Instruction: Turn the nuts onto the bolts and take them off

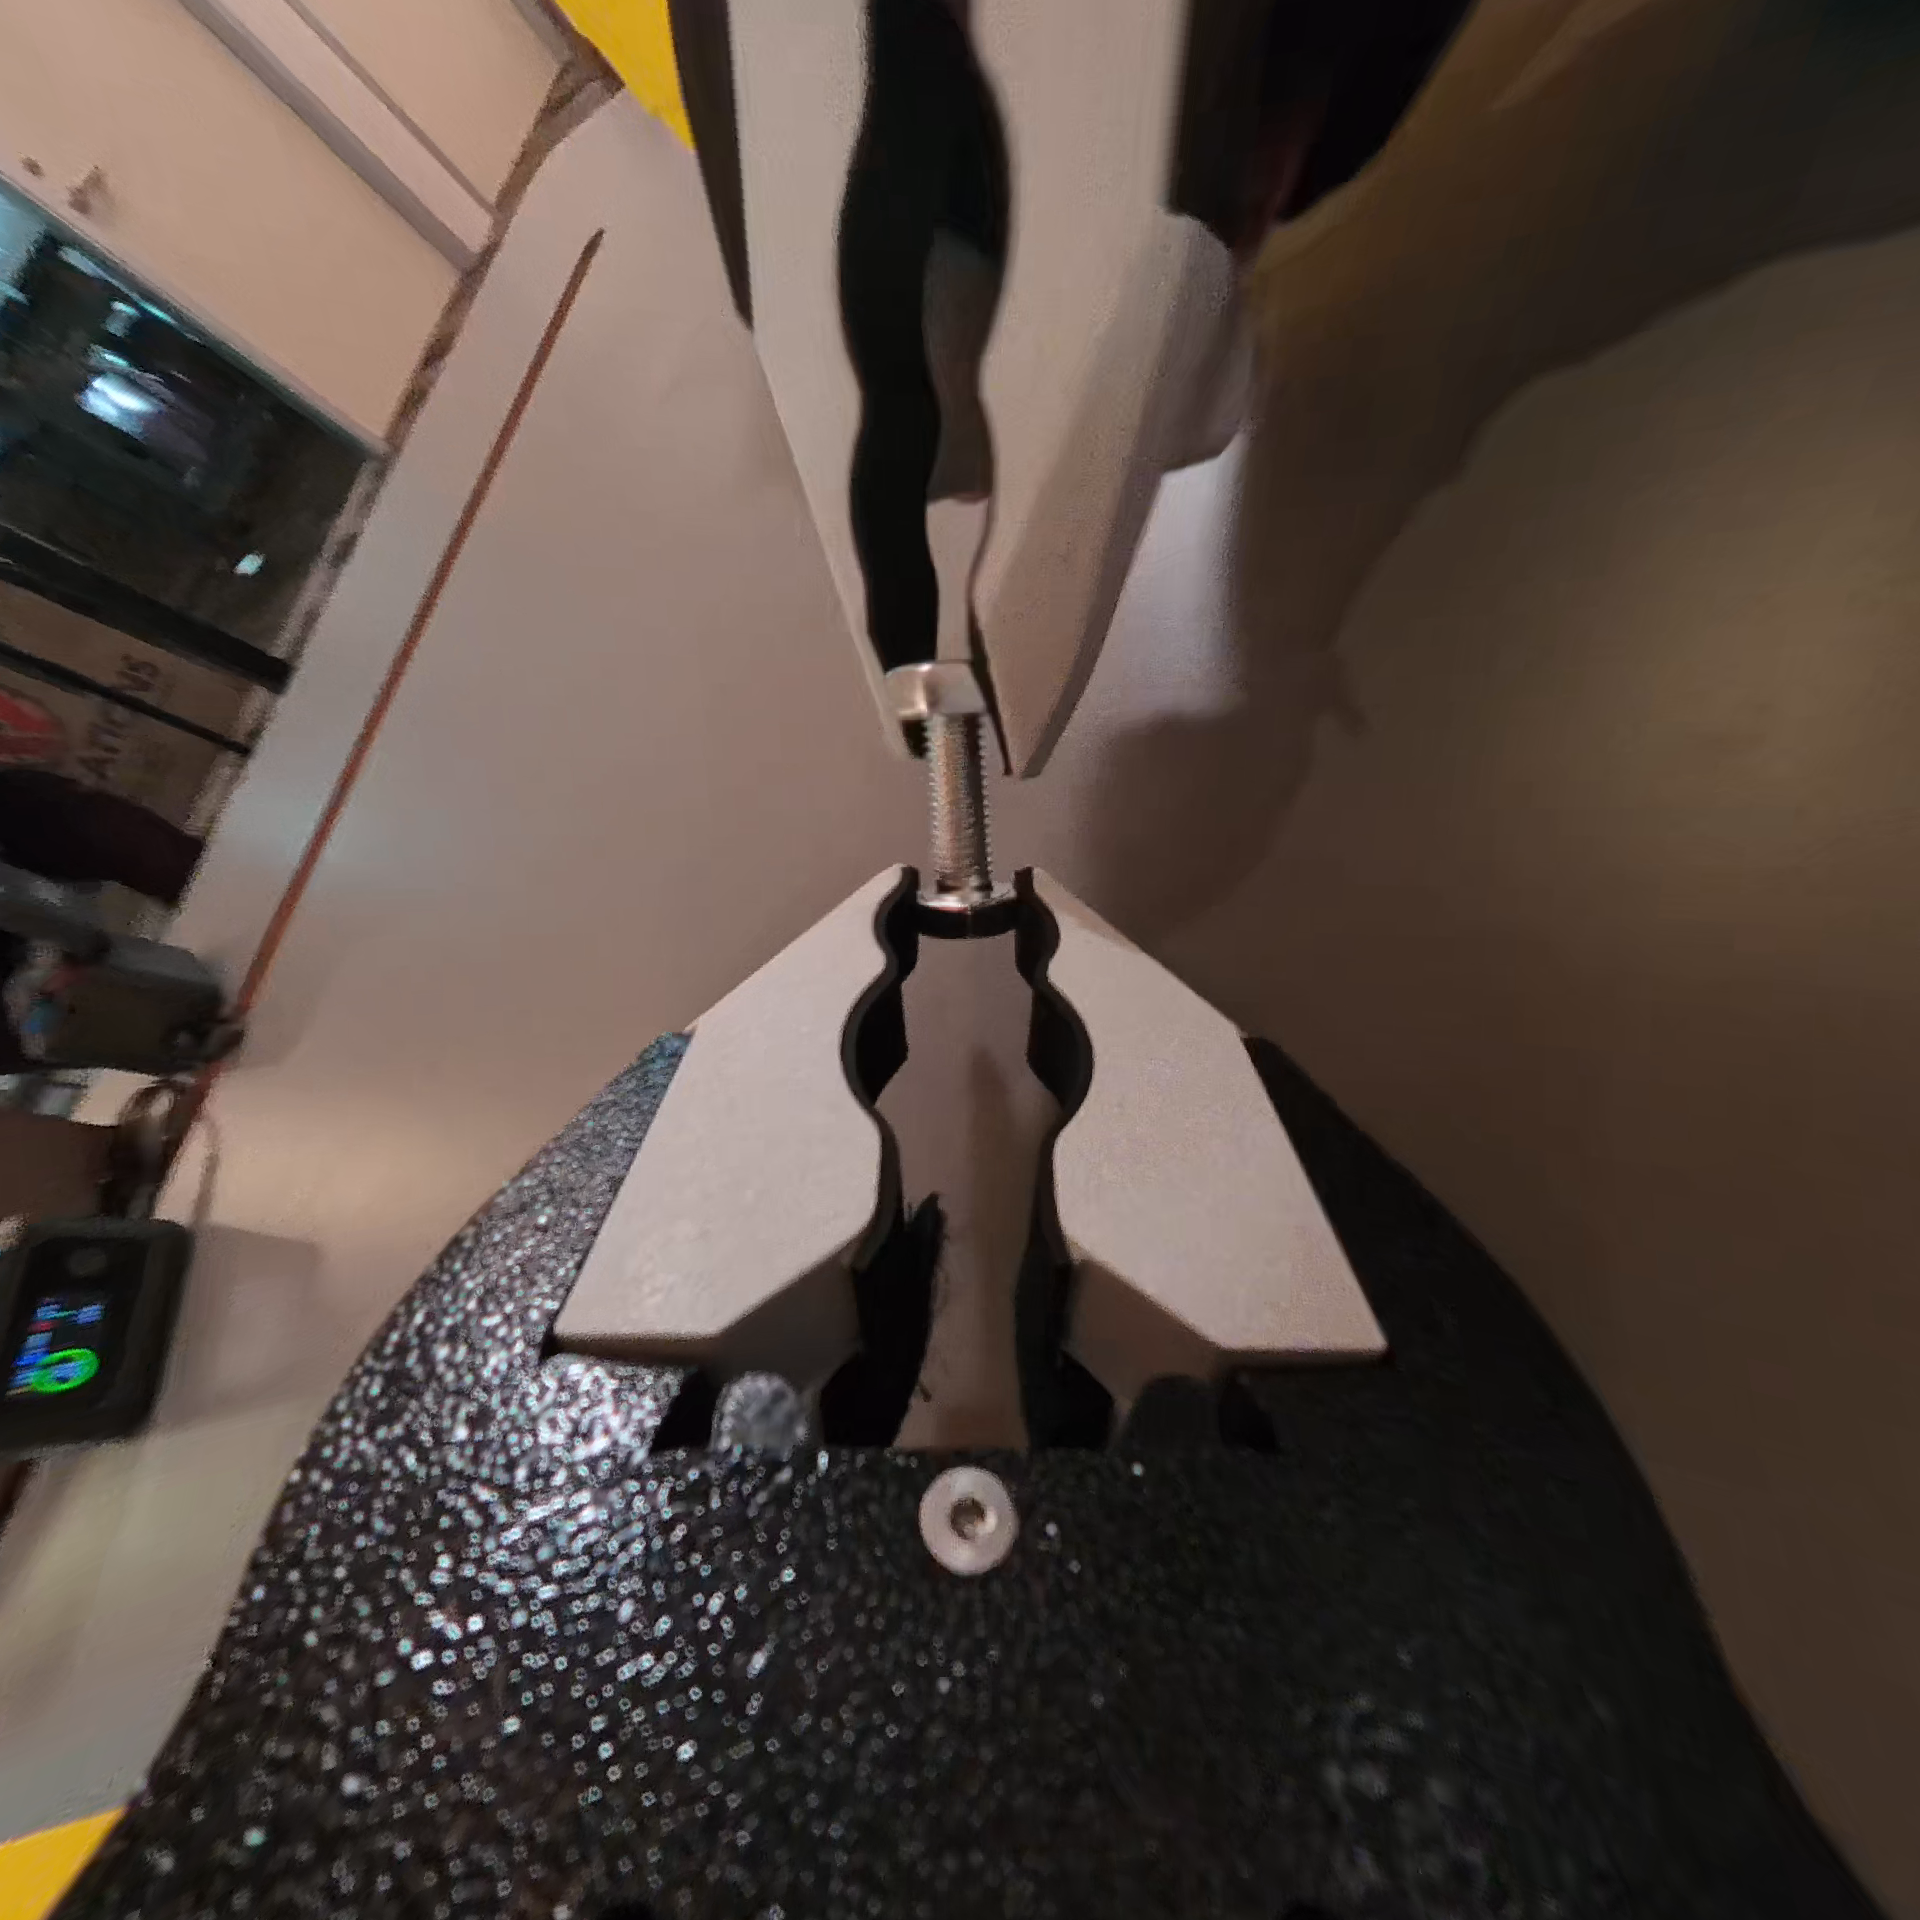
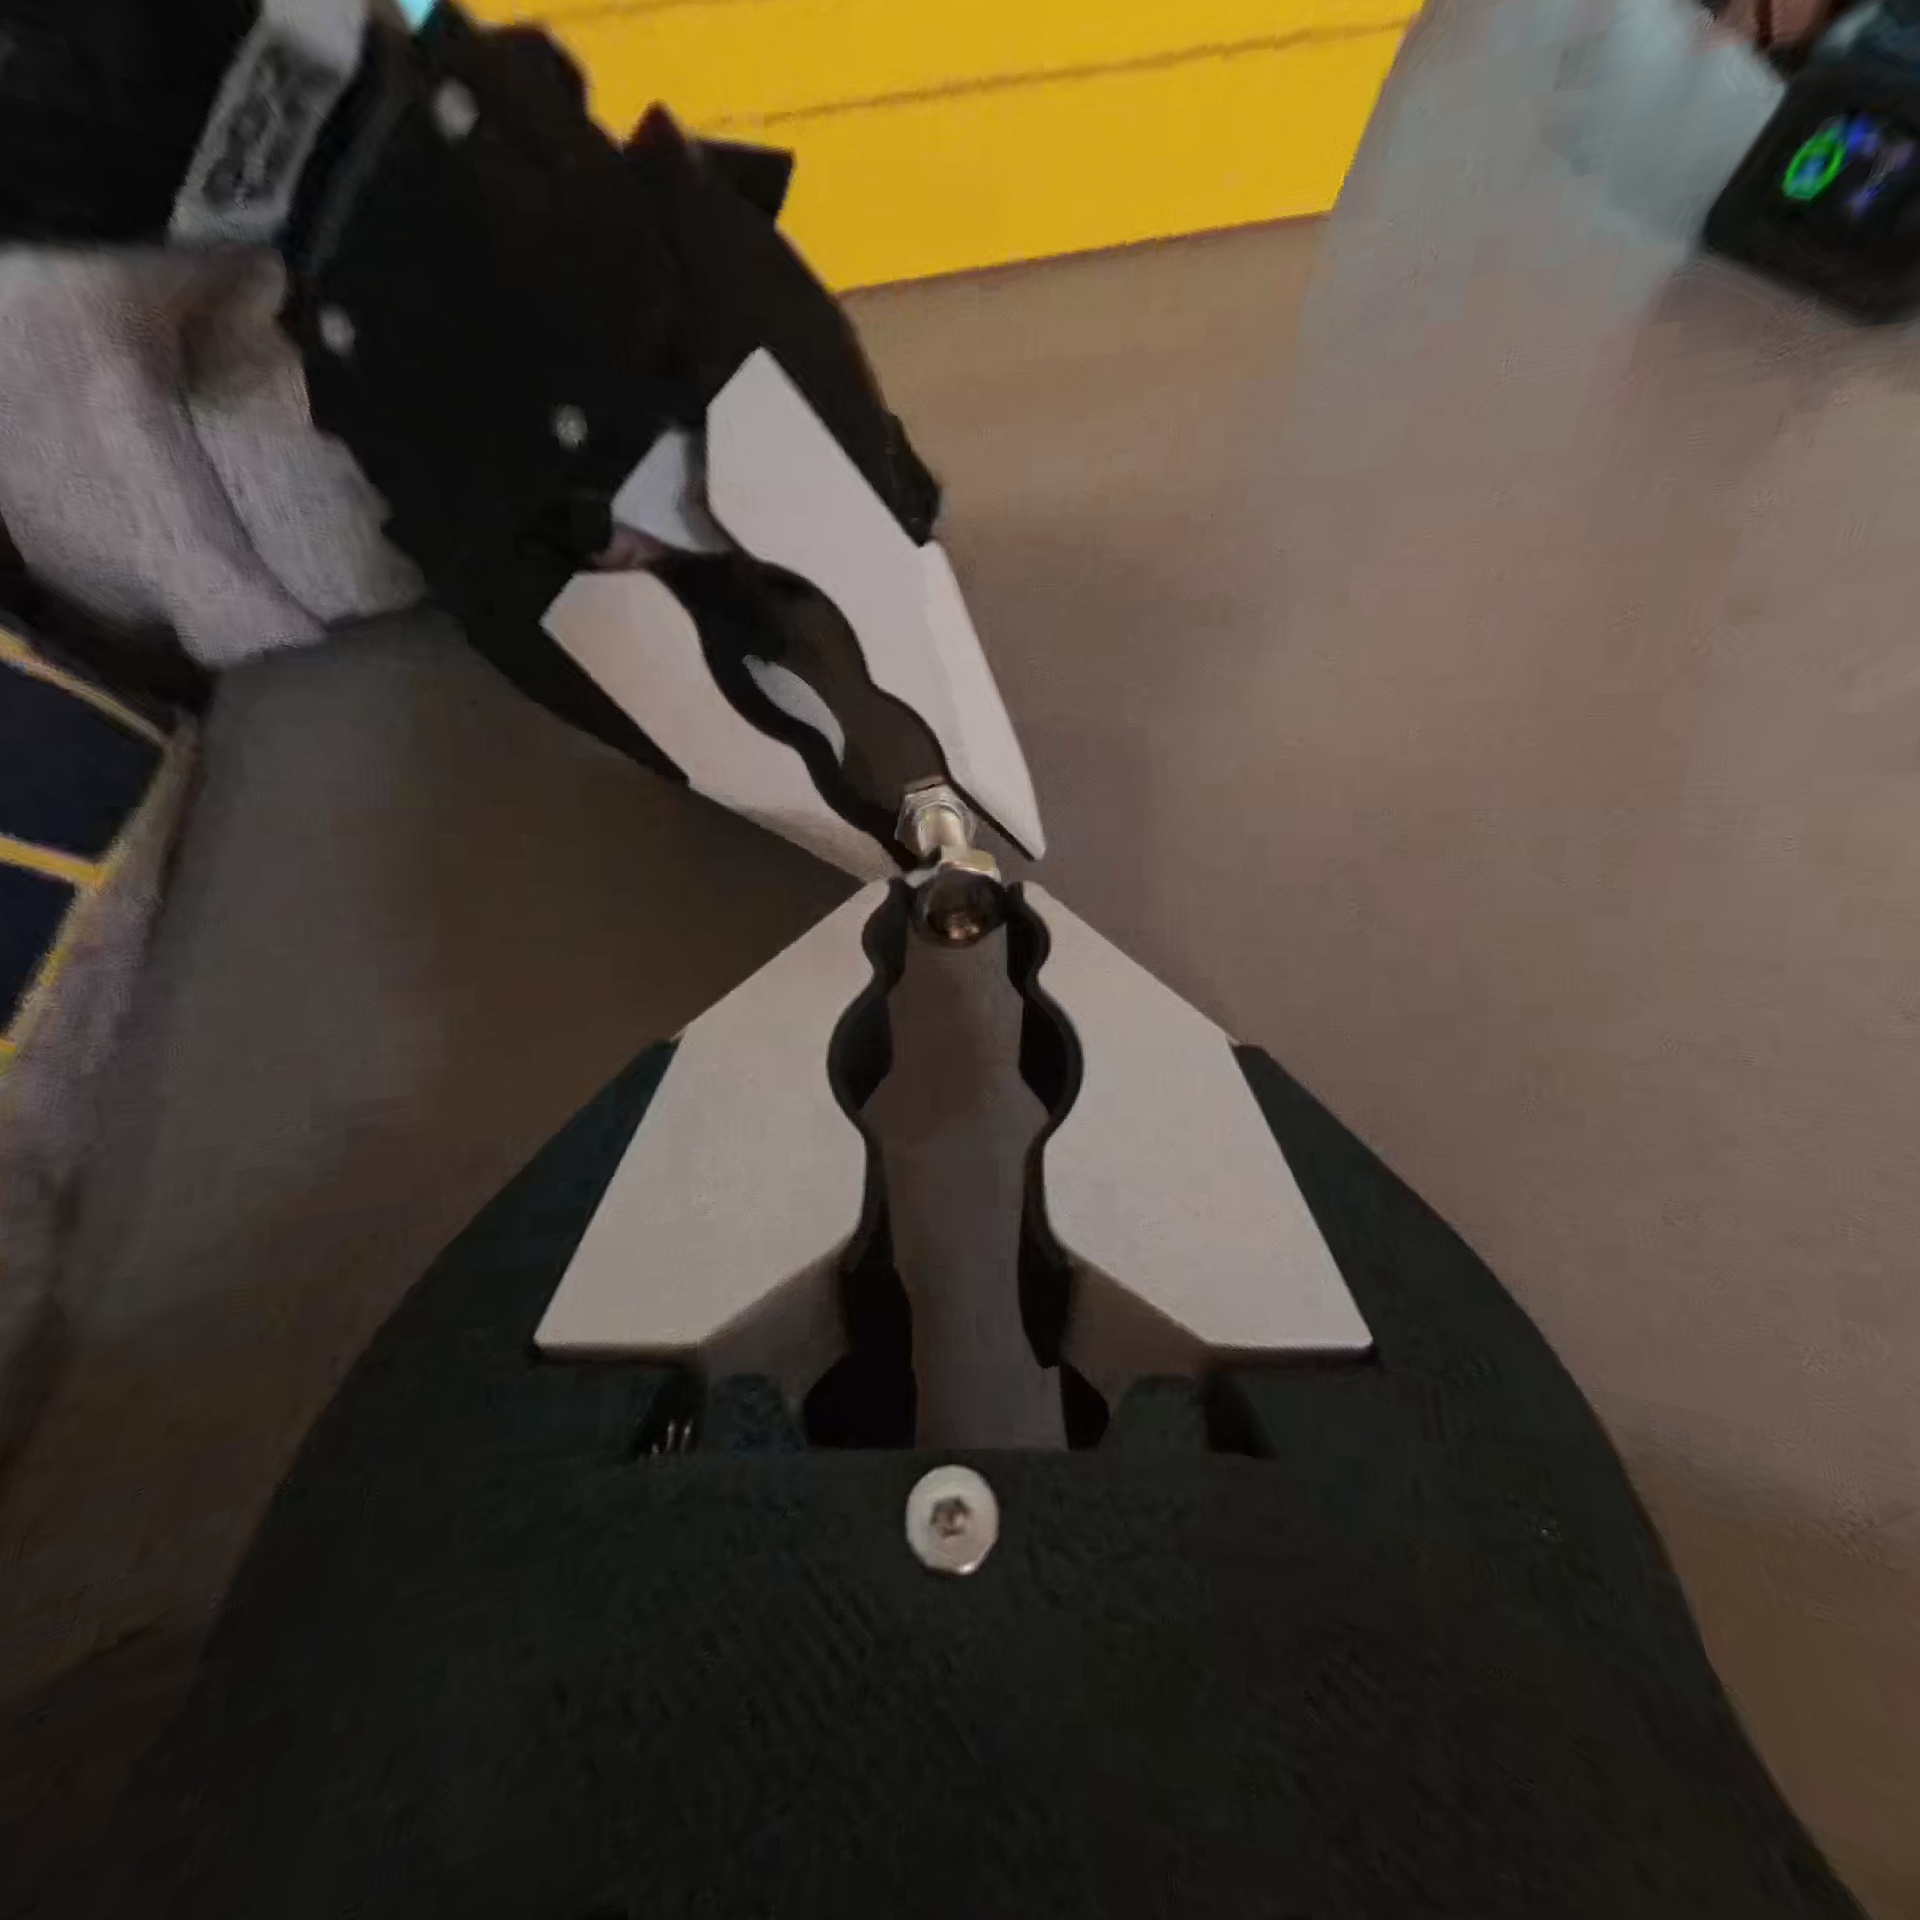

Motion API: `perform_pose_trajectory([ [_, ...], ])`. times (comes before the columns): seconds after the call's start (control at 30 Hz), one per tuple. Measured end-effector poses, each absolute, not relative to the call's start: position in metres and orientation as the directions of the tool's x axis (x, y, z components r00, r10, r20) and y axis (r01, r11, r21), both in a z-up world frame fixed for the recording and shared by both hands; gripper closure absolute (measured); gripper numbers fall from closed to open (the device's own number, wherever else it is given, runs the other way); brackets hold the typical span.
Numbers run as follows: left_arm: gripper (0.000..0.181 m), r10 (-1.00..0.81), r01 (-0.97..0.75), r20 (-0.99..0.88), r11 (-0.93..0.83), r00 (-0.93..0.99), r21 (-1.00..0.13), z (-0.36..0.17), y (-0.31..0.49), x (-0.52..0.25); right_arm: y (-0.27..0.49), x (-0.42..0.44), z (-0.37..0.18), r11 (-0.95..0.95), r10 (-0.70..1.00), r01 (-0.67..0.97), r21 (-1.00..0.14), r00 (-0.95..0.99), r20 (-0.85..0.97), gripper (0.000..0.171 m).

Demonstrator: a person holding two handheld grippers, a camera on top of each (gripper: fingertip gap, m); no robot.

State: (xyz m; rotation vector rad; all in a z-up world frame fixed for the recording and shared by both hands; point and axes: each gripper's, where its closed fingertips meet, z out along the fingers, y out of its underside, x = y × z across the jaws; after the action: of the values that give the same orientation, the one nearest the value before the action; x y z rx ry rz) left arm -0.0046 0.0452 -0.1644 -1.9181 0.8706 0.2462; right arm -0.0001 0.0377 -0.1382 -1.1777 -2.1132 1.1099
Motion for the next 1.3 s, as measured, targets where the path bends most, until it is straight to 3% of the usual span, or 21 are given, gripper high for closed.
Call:
perform_pose_trajectory([
  [0.03,0.164,-0.478,-0.626,-0.465,-0.260,0.745,-0.735,-0.159,0.044,-0.001,0.036,0.001,-0.132,0.390,0.836,0.413,-0.823,-0.533,0.129,0.153],
  [0.17,0.165,-0.558,-0.400,-0.247,-0.168,0.792,-0.901,-0.118,0.035,0.023,0.028,0.016,-0.093,0.623,0.728,0.216,-0.752,-0.514,0.455,0.154],
  [0.3,0.165,-0.775,0.018,0.229,-0.271,0.589,-0.962,-0.072,0.009,0.057,0.015,0.040,-0.058,0.805,0.527,-0.004,-0.594,-0.455,0.718,0.154],
  [0.4,0.165,-0.829,0.187,0.472,-0.434,0.299,-0.881,-0.050,-0.007,0.070,0.003,0.050,-0.040,0.869,0.402,-0.104,-0.484,-0.424,0.812,0.154],
  [0.53,0.165,-0.681,0.293,0.732,-0.707,-0.036,-0.644,-0.038,-0.009,0.074,0.006,0.052,-0.034,0.974,0.104,-0.159,-0.164,-0.330,0.938,0.155],
  [0.67,0.166,-0.578,0.310,0.772,-0.809,-0.266,-0.499,-0.044,-0.007,0.074,0.008,0.052,-0.041,0.955,-0.258,-0.204,0.216,-0.214,0.942,0.154],
  [0.73,0.166,-0.571,0.340,0.768,-0.811,-0.290,-0.475,-0.046,0.000,0.073,0.014,0.052,-0.042,0.934,-0.336,-0.190,0.302,-0.182,0.924,0.154],
  [0.77,0.166,-0.595,0.372,0.762,-0.788,-0.254,-0.491,-0.048,0.006,0.072,0.020,0.051,-0.044,0.955,-0.281,-0.159,0.251,-0.207,0.937,0.154],
  [0.8,0.166,-0.633,0.406,0.752,-0.746,-0.186,-0.527,-0.050,0.013,0.071,0.028,0.050,-0.045,0.986,-0.151,-0.107,0.127,-0.260,0.954,0.154],
  [0.87,0.165,-0.732,0.477,0.682,-0.596,0.008,-0.646,-0.050,0.027,0.061,0.041,0.051,-0.045,0.963,0.256,0.020,-0.268,-0.376,0.891,0.139],
  [0.93,0.165,-0.781,0.469,0.538,-0.365,0.317,-0.805,-0.049,0.041,0.046,0.052,0.050,-0.038,0.704,0.692,0.197,-0.683,-0.408,0.595,0.120],
  [1.0,0.165,-0.732,0.327,0.328,-0.151,0.597,-0.933,-0.048,0.049,0.033,0.048,0.050,-0.033,0.277,0.903,0.345,-0.897,-0.413,0.120,0.120],
  [1.03,0.165,-0.694,0.236,0.221,-0.075,0.685,-0.969,-0.046,0.051,0.029,0.042,0.051,-0.030,0.093,0.901,0.387,-0.917,-0.426,-0.088,0.120],
  [1.1,0.166,-0.622,0.093,0.043,0.048,0.782,-0.995,-0.040,0.051,0.027,0.037,0.046,-0.026,-0.132,0.852,0.429,-0.894,-0.411,-0.323,0.120],
  [1.3,0.165,-0.537,-0.073,-0.129,0.123,0.834,-0.990,-0.044,0.051,0.031,0.030,0.033,-0.019,-0.286,0.768,0.408,-0.867,-0.444,-0.462,0.118],
])
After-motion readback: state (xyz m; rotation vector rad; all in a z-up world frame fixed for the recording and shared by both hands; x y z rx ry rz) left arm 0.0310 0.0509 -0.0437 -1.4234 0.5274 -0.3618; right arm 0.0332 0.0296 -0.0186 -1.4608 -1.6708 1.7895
